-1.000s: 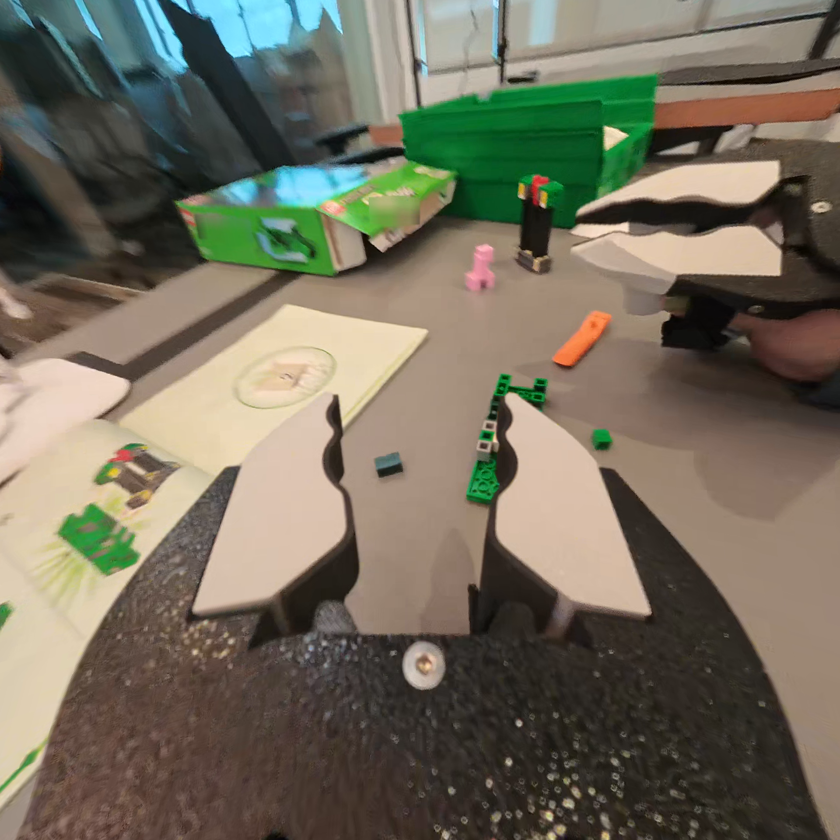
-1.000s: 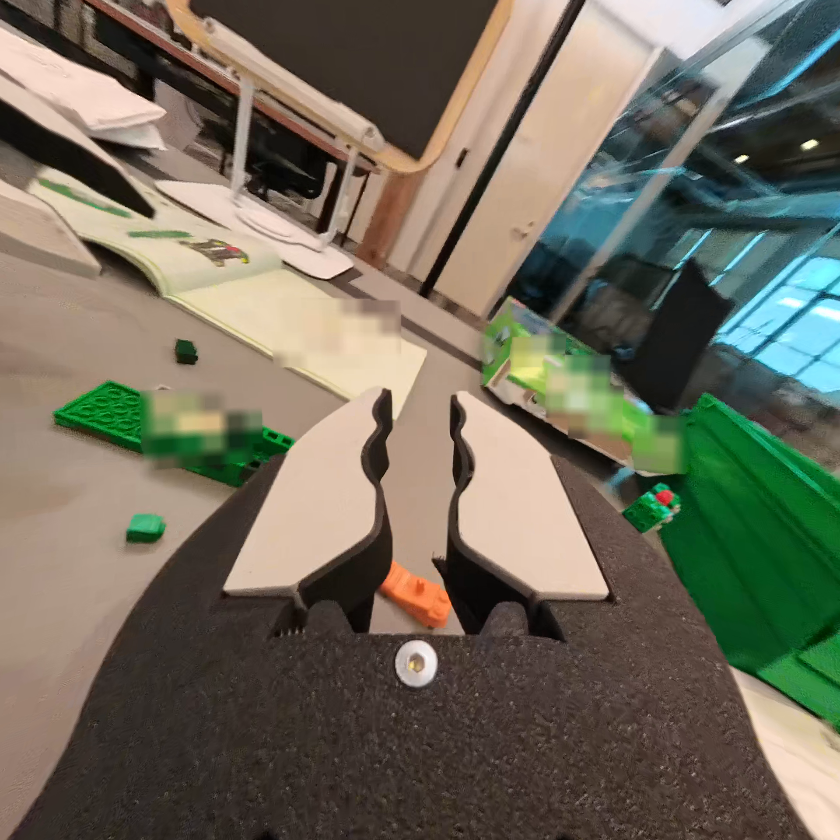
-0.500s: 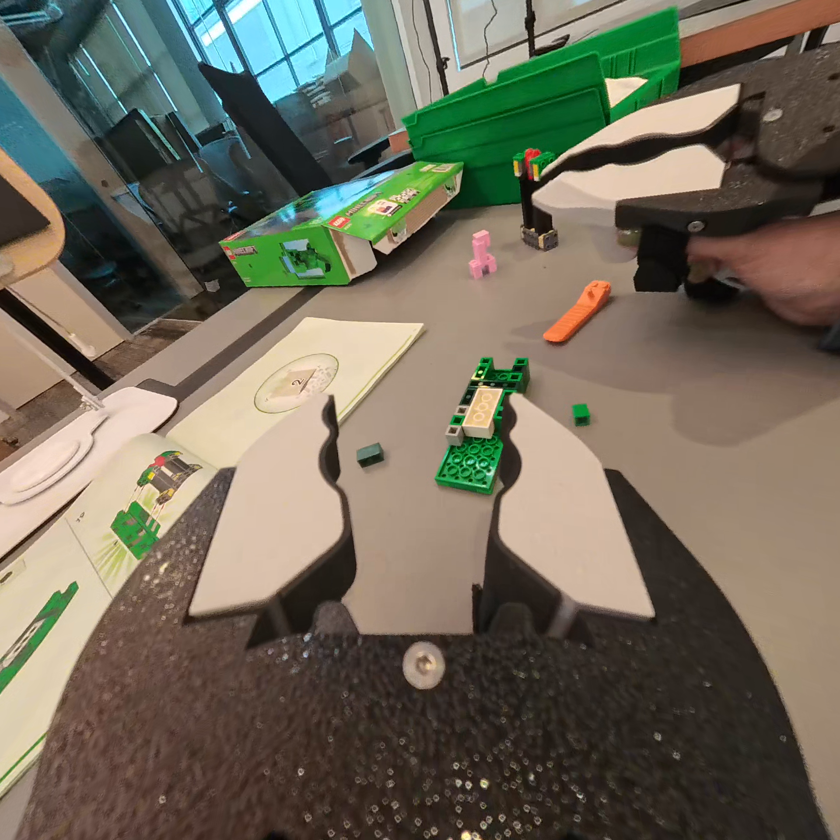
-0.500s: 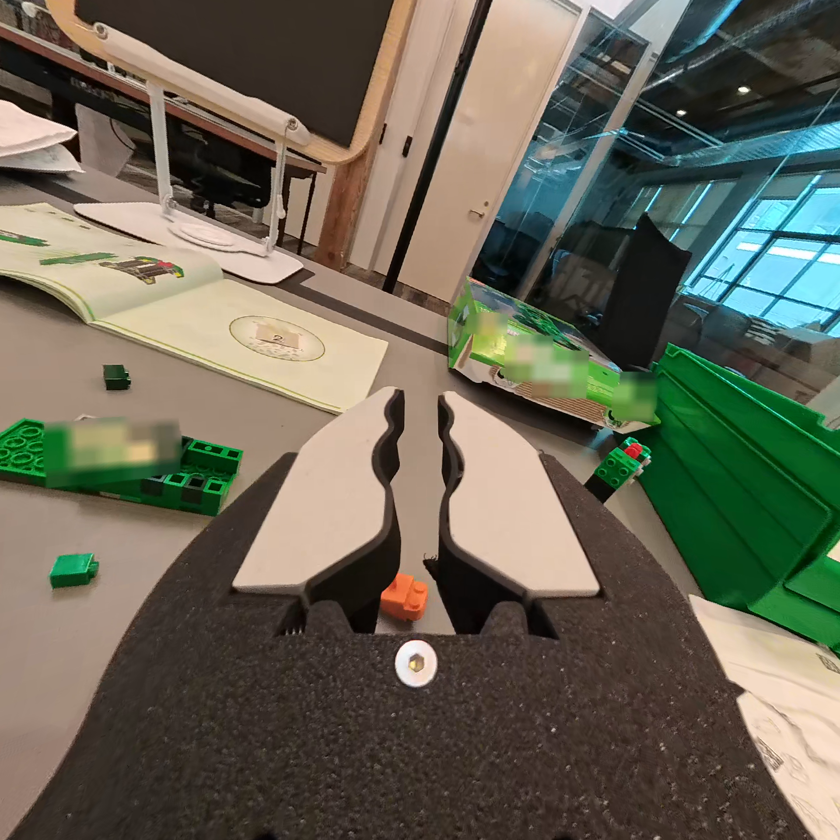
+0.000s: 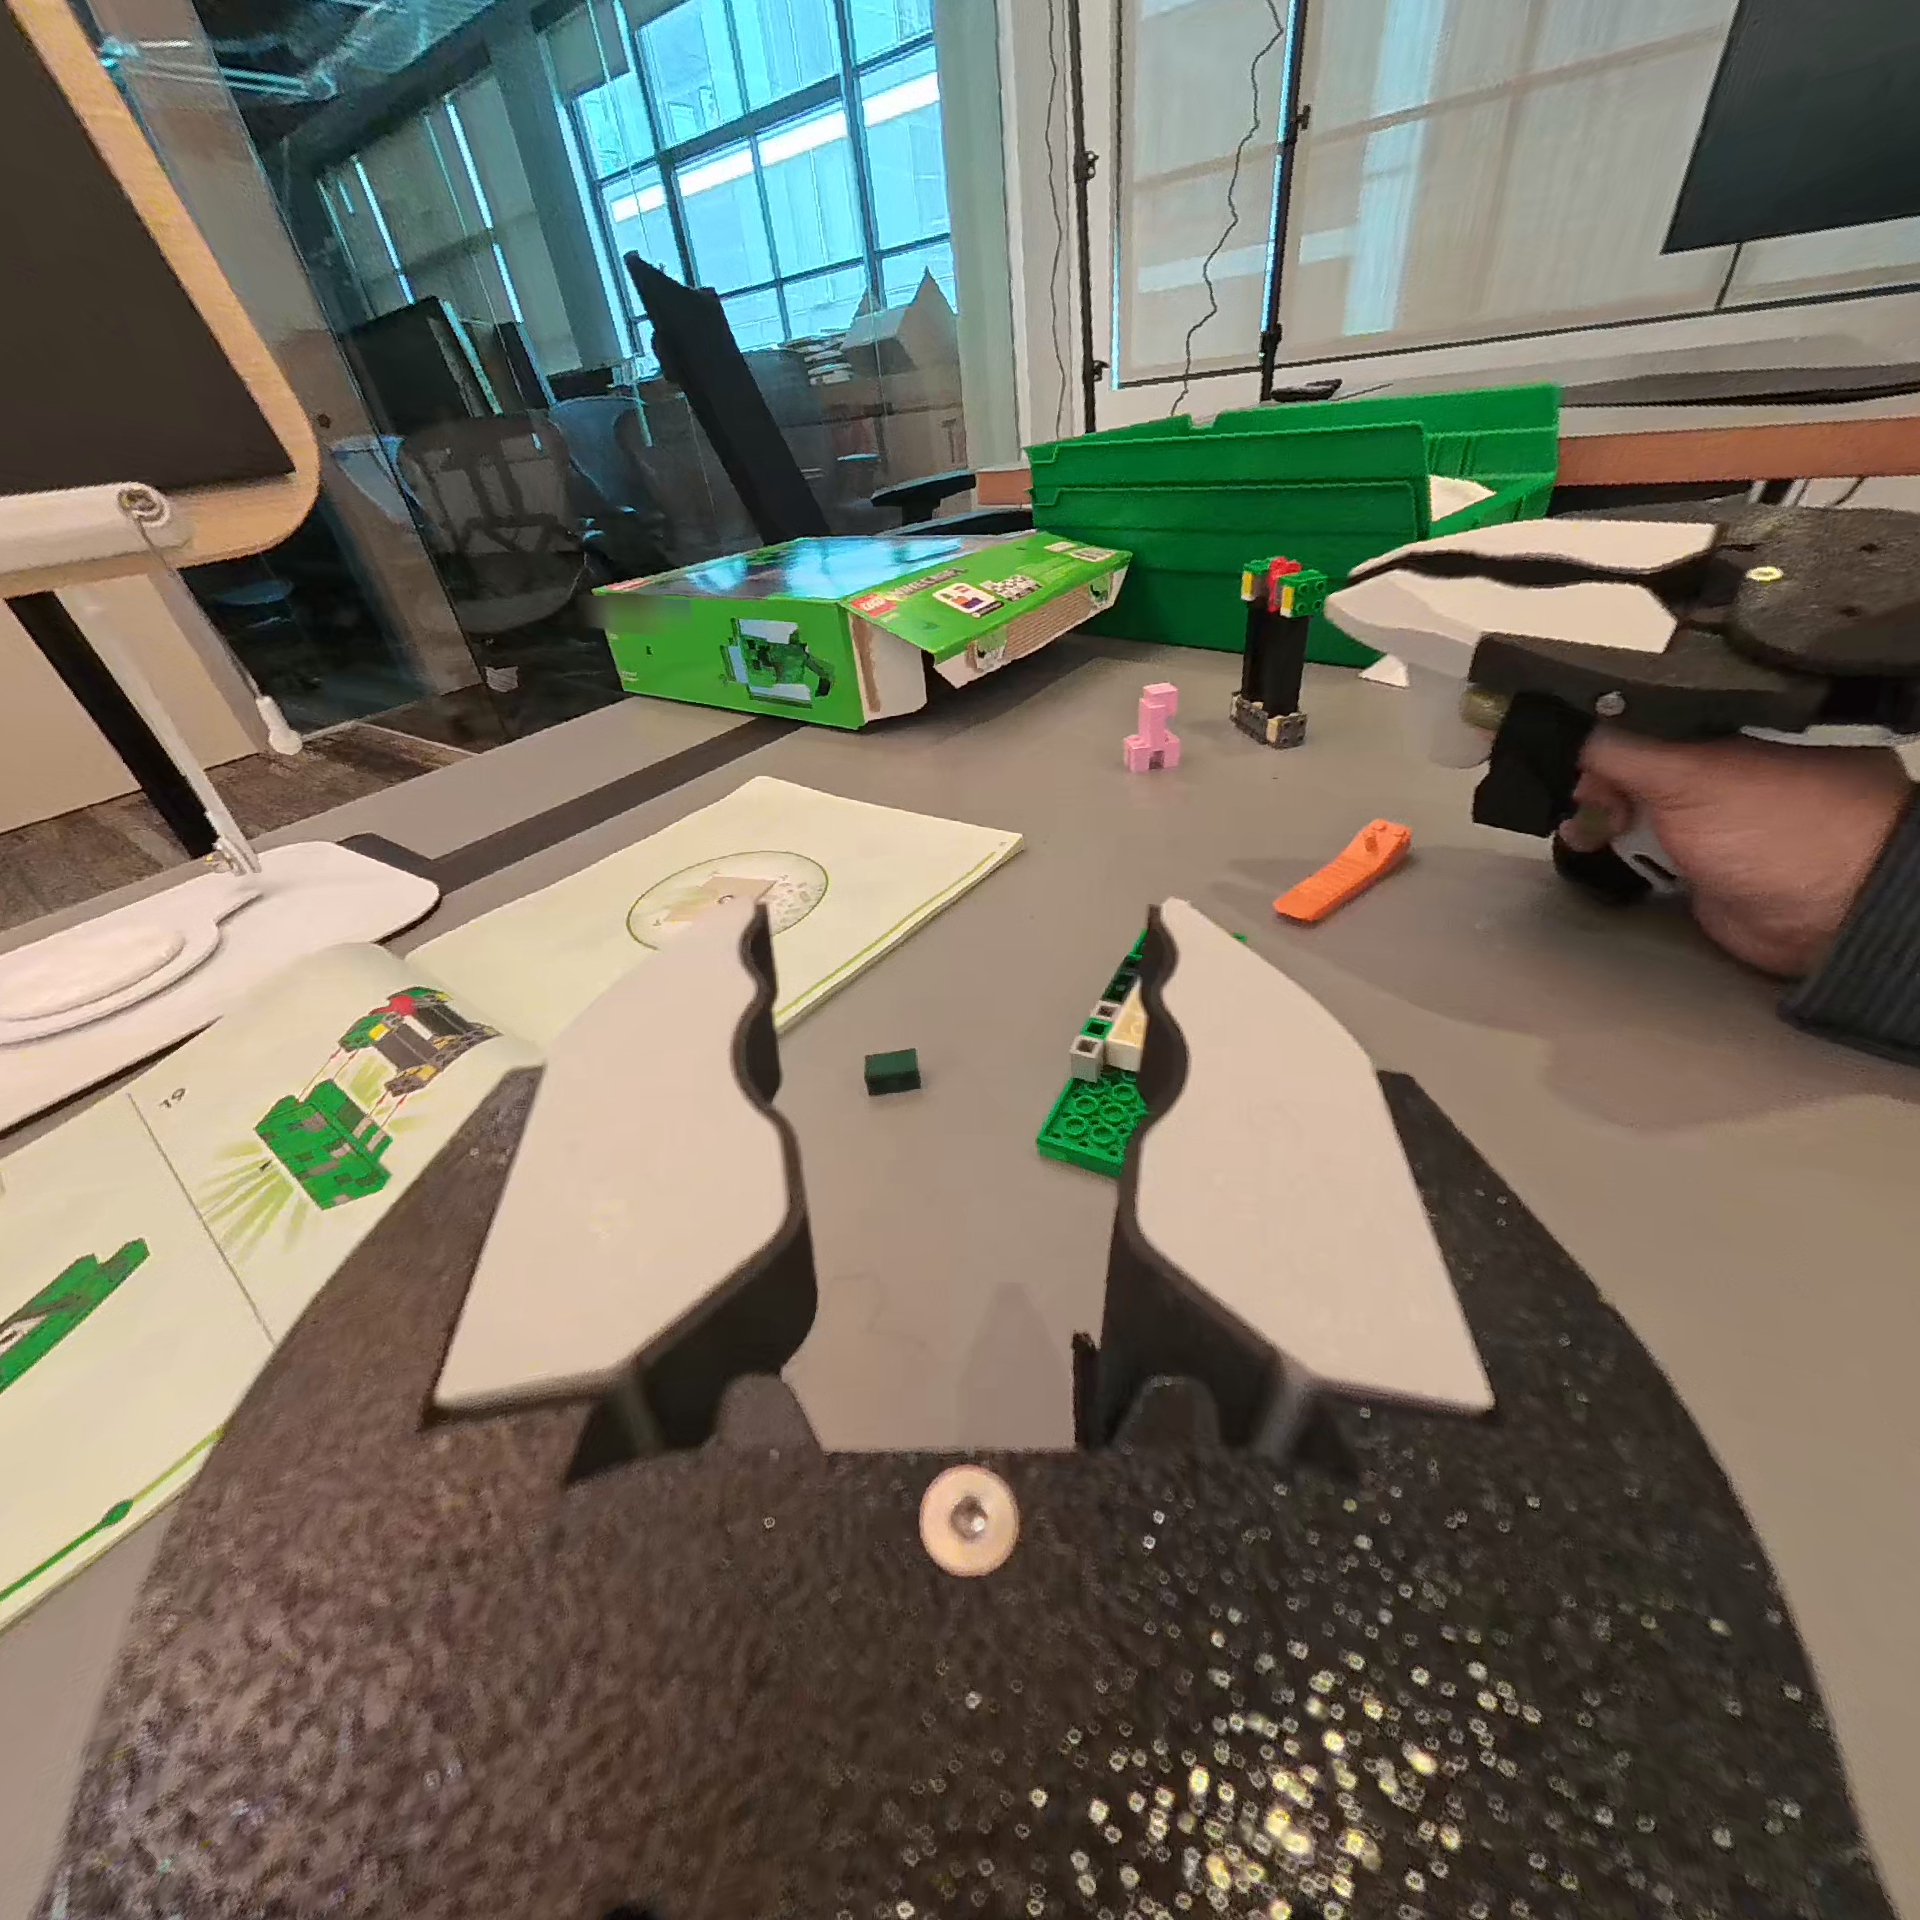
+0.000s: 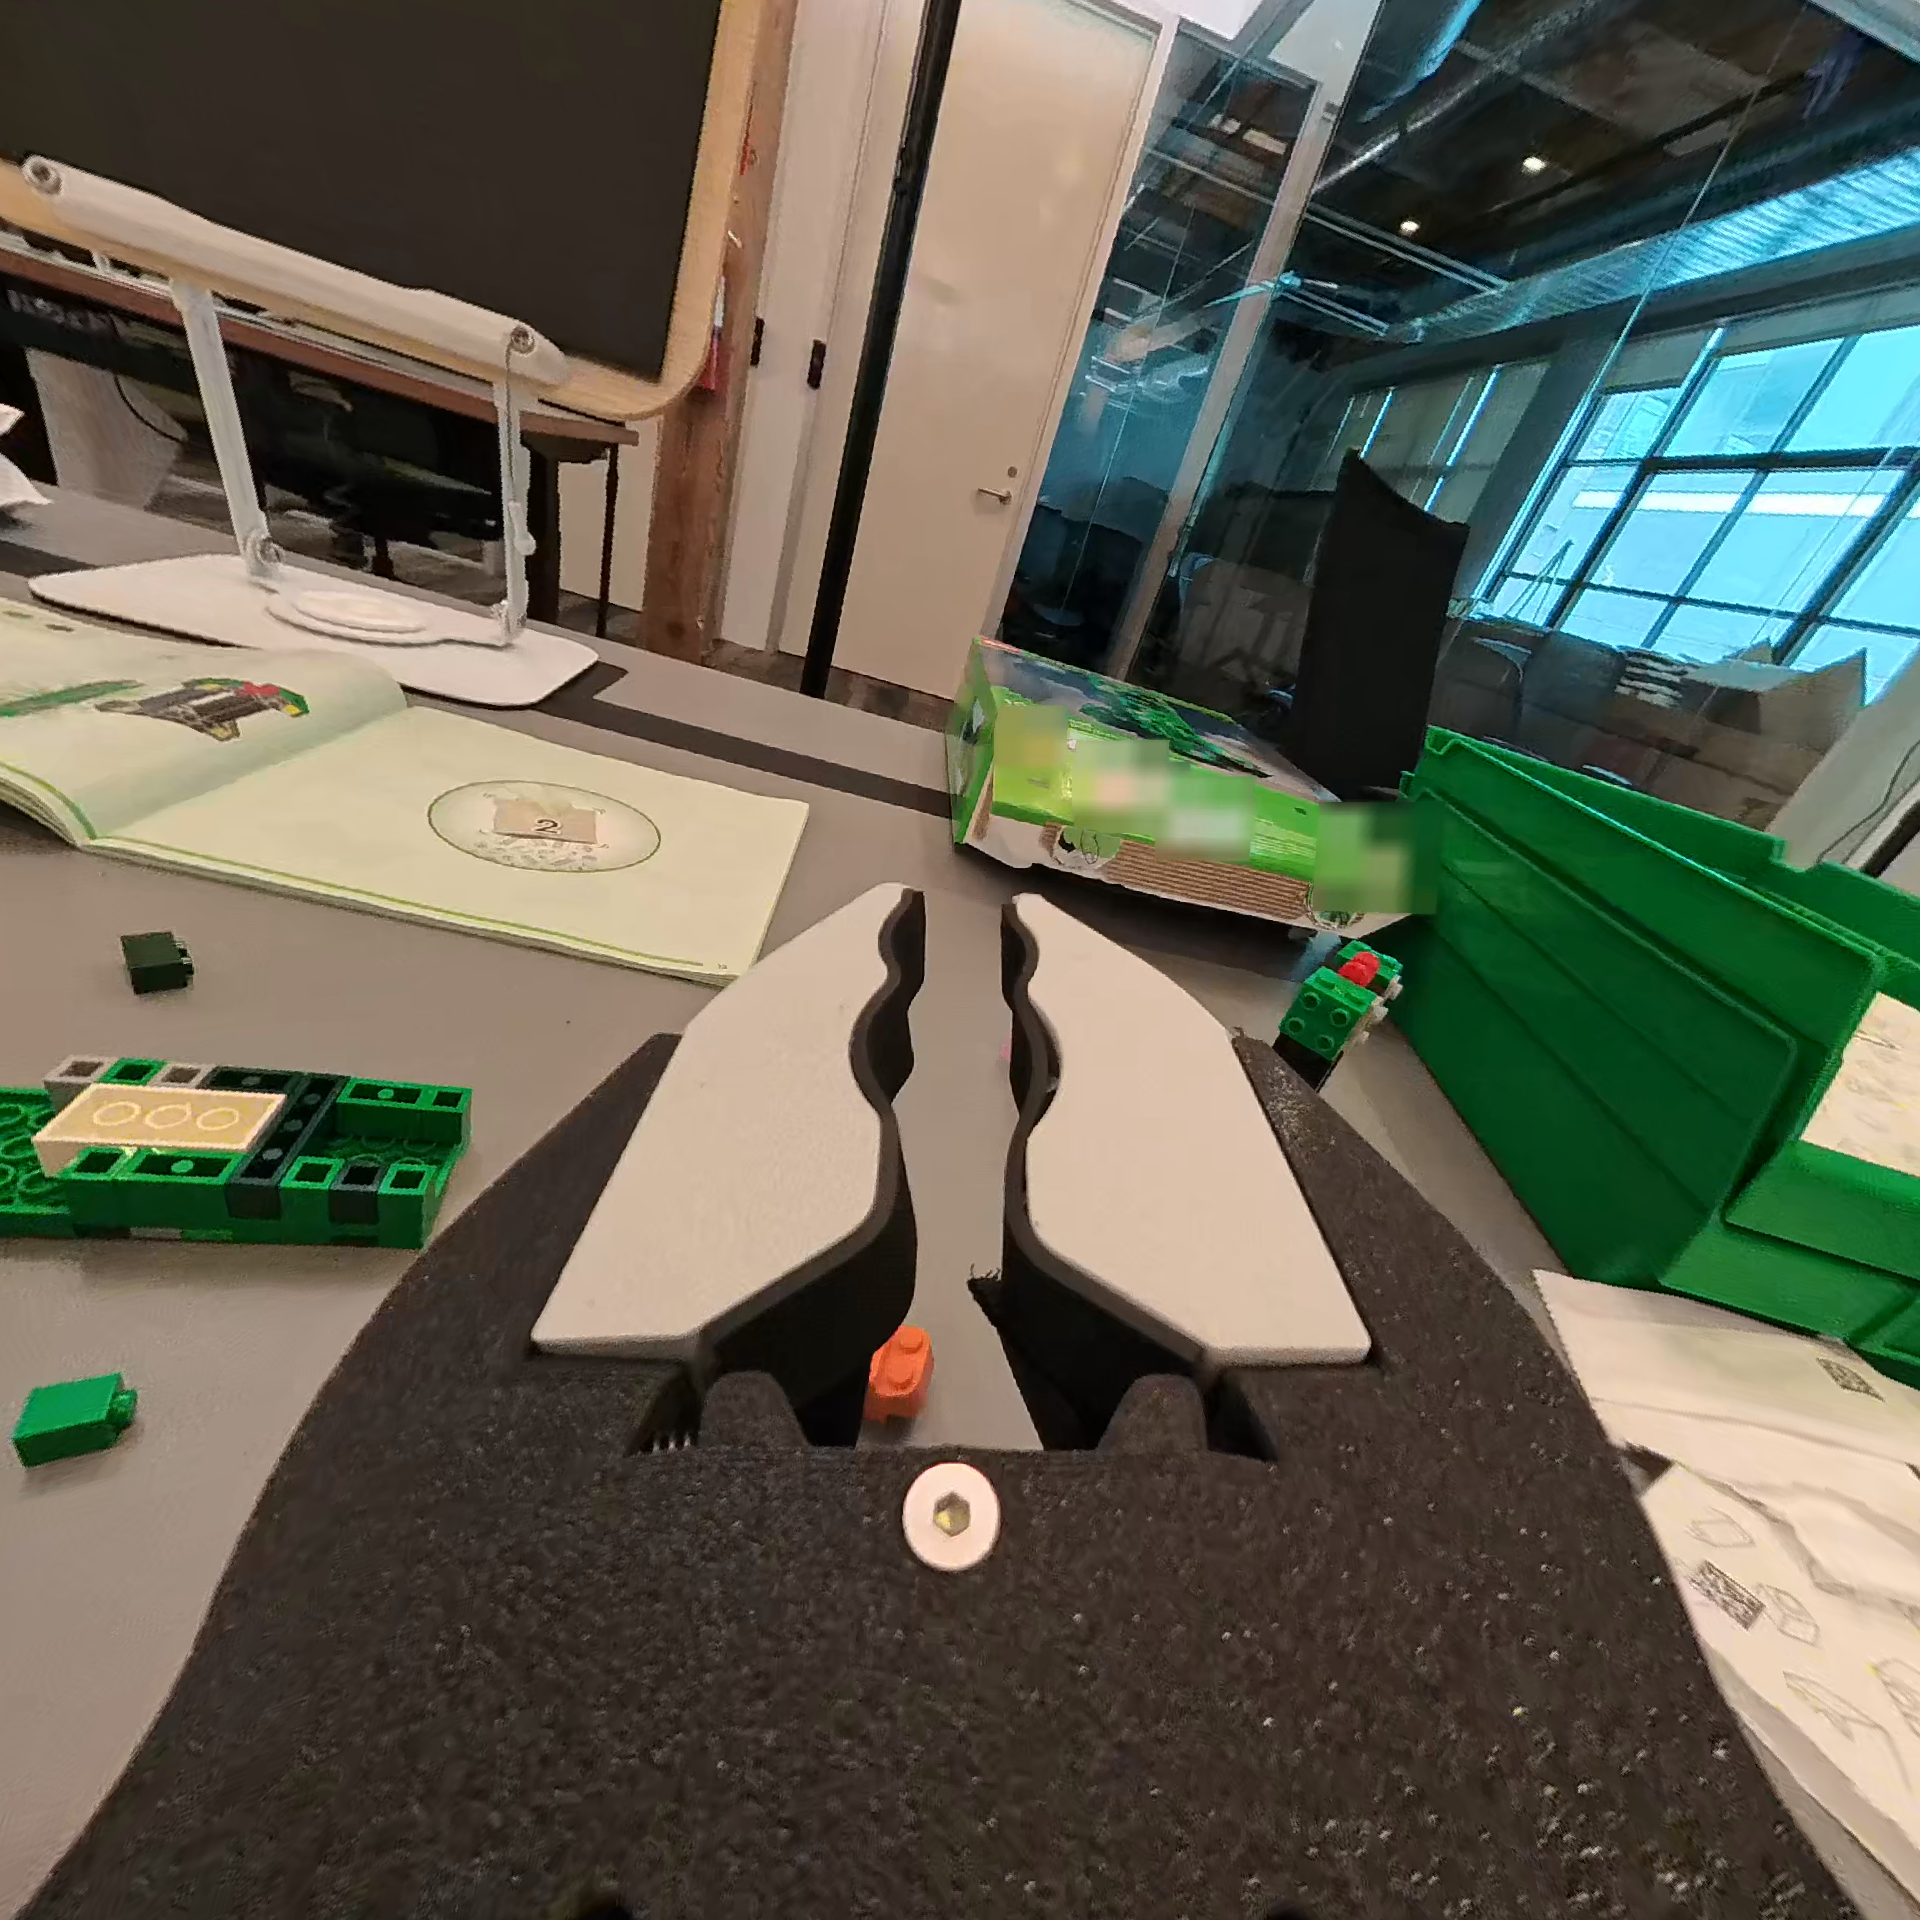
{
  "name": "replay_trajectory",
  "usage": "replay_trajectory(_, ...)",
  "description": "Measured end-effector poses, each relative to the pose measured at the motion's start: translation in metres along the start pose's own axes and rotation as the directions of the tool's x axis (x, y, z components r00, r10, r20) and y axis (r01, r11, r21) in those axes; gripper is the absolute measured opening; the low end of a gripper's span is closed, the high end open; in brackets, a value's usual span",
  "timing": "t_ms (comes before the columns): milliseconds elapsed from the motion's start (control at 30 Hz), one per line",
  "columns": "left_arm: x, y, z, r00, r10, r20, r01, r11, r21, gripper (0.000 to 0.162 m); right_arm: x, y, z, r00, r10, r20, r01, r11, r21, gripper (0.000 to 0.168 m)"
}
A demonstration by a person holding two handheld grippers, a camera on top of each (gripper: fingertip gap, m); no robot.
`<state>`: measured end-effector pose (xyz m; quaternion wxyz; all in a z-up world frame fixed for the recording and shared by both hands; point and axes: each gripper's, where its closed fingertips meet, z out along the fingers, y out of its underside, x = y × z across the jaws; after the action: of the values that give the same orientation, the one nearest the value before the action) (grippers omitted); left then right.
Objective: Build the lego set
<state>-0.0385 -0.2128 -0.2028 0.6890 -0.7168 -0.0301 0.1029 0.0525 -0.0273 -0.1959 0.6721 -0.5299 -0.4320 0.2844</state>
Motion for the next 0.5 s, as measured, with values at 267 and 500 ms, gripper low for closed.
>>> replay_trajectory(267, 0.014, 0.003, 0.001, 0.996, 0.038, -0.077, -0.040, 0.999, -0.023, 0.061, -0.009, 0.000, 0.004, 0.999, -0.034, 0.023, 0.034, 0.999, -0.009, 0.013)
replay_trajectory(500, 0.025, 0.015, 0.002, 0.992, 0.063, -0.114, -0.076, 0.990, -0.122, 0.060, -0.012, -0.004, 0.002, 0.999, -0.020, 0.032, 0.019, 1.000, 0.018, 0.012)
